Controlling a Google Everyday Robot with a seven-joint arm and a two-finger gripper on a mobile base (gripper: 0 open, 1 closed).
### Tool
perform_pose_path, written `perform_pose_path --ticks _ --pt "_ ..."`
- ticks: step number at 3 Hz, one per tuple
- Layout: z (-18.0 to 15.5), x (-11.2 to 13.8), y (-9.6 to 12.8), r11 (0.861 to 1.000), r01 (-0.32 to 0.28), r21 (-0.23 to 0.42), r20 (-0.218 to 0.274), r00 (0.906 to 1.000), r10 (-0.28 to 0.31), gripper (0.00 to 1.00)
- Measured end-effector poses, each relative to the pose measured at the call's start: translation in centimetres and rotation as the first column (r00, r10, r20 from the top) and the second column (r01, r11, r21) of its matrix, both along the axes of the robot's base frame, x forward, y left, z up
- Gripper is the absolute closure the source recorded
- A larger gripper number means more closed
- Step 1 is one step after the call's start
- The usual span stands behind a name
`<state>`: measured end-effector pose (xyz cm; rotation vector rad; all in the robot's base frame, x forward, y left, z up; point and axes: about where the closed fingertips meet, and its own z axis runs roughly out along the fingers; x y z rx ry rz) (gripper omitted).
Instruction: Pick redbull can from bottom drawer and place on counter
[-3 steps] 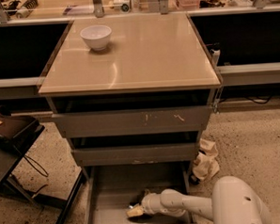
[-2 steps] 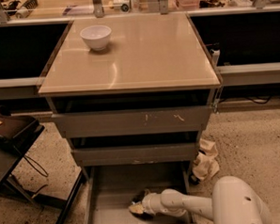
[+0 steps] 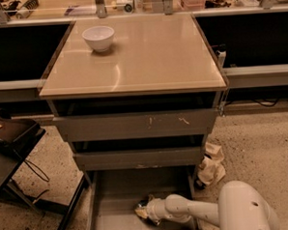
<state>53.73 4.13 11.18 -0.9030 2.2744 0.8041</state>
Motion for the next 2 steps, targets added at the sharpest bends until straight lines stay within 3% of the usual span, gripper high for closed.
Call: perform_pose_path --ticks 1,2 --pt "0.66 0.08 0.0 1.0 0.0 0.0 0.0 1.0 0.0 1.0" --pt "1.02 0.09 -0.08 1.0 0.0 0.0 0.0 1.0 0.0 1.0"
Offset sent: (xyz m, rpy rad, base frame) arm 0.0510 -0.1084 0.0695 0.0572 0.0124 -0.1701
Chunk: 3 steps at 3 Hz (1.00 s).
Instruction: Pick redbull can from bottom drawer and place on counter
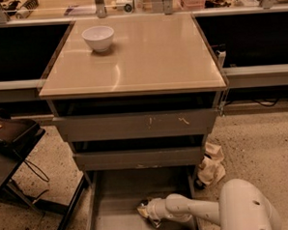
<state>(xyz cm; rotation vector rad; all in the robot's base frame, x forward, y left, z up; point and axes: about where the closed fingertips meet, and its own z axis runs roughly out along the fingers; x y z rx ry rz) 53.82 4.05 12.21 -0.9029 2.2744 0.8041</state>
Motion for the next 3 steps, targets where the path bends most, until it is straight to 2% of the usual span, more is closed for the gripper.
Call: perform_pose_path --ticks 1,2,3 --pt "0.1 0.0 0.0 1.0 0.0 0.0 0.0 1.0 0.0 1.0" --pt "2.3 0.9 -4.0 0.998 0.048 0.03 0.011 0.9988 -0.049 1.0" --pt "2.3 -0.1 -8.2 0.993 0.111 0.04 -0.004 0.9938 -0.111 1.0"
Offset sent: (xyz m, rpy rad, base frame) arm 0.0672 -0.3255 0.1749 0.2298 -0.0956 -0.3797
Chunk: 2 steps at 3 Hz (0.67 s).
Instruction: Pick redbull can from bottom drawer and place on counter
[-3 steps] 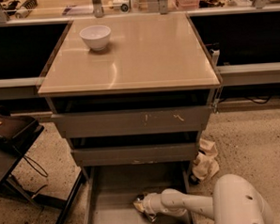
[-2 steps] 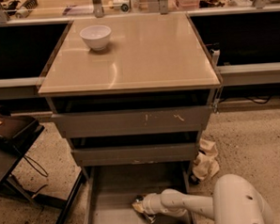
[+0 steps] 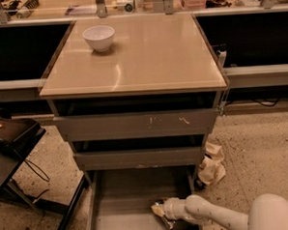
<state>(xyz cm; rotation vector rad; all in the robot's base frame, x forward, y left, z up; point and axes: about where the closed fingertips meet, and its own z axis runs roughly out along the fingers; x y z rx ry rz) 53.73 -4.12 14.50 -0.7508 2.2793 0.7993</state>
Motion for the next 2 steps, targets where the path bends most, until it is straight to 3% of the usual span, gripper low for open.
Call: perform_pose_path --ticks 1,2 --pt "0.0 0.0 0.0 1.0 0.001 0.0 0.001 1.0 -0.001 1.0" --pt "2.3 0.1 -0.2 0.999 -0.004 -0.032 0.038 0.9993 0.005 1.0"
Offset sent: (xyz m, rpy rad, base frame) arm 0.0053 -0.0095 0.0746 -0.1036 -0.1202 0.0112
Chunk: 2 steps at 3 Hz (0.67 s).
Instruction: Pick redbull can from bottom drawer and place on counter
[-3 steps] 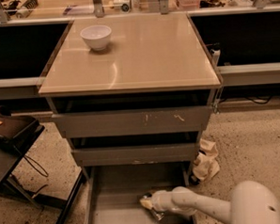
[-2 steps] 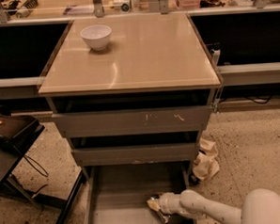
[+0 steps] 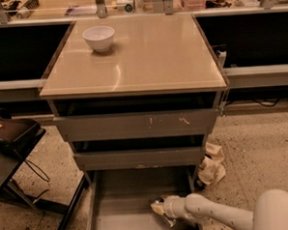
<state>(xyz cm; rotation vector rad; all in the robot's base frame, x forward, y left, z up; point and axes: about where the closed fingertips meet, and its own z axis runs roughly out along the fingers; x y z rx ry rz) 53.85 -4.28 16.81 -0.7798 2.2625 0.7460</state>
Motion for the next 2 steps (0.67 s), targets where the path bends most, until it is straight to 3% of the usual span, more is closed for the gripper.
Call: perform_pose_path --ticks 1,2 --pt "6.2 1.4 -2.6 0.995 0.086 -0.051 0.069 0.9942 -0.082 1.0" --pt "14.2 2.6 -5.1 0.971 0.233 -0.054 0.127 0.9661 -0.225 1.0"
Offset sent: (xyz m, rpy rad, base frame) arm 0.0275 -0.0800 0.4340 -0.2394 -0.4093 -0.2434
